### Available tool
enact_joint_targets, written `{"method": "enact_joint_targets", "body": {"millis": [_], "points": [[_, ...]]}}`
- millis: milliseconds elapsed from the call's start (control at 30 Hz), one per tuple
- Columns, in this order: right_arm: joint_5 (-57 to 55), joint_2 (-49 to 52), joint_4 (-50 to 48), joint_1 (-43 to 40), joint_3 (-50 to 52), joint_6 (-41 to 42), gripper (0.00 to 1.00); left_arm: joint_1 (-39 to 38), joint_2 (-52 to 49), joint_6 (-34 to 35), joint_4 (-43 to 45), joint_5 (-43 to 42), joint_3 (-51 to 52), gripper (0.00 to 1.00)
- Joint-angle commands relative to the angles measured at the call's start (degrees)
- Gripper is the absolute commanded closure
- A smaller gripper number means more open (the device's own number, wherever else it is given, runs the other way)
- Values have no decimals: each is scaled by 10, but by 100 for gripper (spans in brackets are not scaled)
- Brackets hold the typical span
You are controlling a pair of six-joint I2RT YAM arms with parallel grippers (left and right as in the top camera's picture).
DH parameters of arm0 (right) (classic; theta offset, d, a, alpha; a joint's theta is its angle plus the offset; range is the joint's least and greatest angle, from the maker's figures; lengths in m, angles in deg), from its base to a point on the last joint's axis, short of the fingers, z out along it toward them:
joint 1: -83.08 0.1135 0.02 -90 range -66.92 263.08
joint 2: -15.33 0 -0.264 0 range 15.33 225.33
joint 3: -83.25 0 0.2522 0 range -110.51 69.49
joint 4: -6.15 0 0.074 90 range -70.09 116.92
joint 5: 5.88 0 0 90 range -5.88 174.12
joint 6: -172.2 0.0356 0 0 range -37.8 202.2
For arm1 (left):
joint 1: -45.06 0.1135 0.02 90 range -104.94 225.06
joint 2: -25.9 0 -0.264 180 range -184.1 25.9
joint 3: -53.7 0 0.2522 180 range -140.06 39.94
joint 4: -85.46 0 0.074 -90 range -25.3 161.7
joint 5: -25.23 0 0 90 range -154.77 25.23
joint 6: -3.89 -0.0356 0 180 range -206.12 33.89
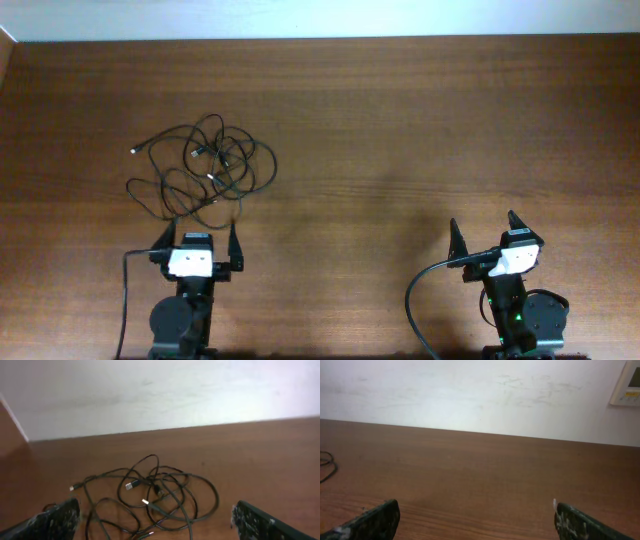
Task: Untangle cables
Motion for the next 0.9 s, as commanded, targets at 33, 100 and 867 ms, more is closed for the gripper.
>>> {"method": "enact_joint_targets", "body": {"millis": [33, 100, 867], "points": [[-5, -4, 4, 4, 3, 2, 1, -1, 6, 85, 3, 66, 1, 1], [-5, -4, 4, 4, 3, 2, 2, -1, 6, 85, 4, 61, 1, 1], [-5, -4, 4, 4, 3, 2, 2, -2, 5, 84, 3, 49, 1, 1]]}}
